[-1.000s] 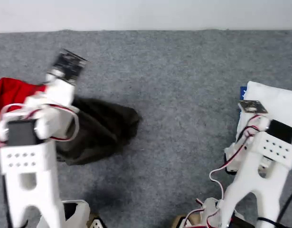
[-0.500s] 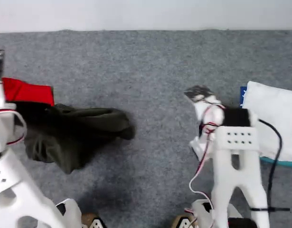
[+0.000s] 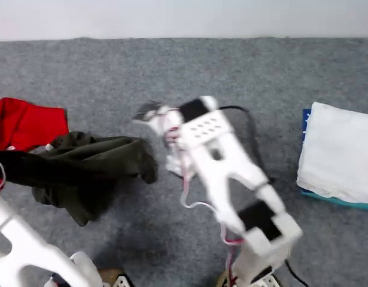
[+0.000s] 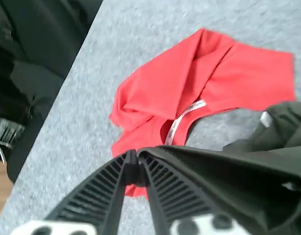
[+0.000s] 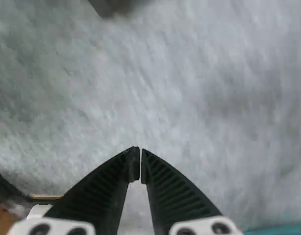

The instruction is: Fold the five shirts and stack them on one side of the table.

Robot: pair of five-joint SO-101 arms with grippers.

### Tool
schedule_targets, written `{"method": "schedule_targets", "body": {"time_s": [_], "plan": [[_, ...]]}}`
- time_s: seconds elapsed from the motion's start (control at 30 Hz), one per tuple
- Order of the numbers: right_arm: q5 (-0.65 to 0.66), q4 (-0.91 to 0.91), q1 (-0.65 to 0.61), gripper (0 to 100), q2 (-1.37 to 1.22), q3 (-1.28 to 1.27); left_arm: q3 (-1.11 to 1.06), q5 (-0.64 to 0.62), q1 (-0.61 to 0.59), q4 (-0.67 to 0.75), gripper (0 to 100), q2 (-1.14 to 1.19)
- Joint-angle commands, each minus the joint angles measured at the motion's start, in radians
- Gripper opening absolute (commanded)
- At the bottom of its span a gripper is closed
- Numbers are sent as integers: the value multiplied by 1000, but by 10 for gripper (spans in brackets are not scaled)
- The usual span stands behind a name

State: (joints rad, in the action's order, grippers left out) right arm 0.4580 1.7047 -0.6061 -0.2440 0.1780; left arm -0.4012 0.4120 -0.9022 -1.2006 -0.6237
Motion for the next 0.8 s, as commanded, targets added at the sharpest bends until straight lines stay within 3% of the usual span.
{"method": "schedule_targets", "body": {"time_s": [0.0,0.17,0.47,0.63,0.77], "plan": [[-12,-5,-104,11,-170,227,-44,34,-52,84,20,-18],[-6,-4,-177,11,-400,473,-117,77,-137,143,19,-20],[77,-102,-128,12,-753,1023,-165,126,-241,157,19,-21],[75,48,-124,24,-846,1321,-171,126,-262,158,19,-20],[26,94,-110,79,-831,1355,-225,126,-265,236,19,-20]]}}
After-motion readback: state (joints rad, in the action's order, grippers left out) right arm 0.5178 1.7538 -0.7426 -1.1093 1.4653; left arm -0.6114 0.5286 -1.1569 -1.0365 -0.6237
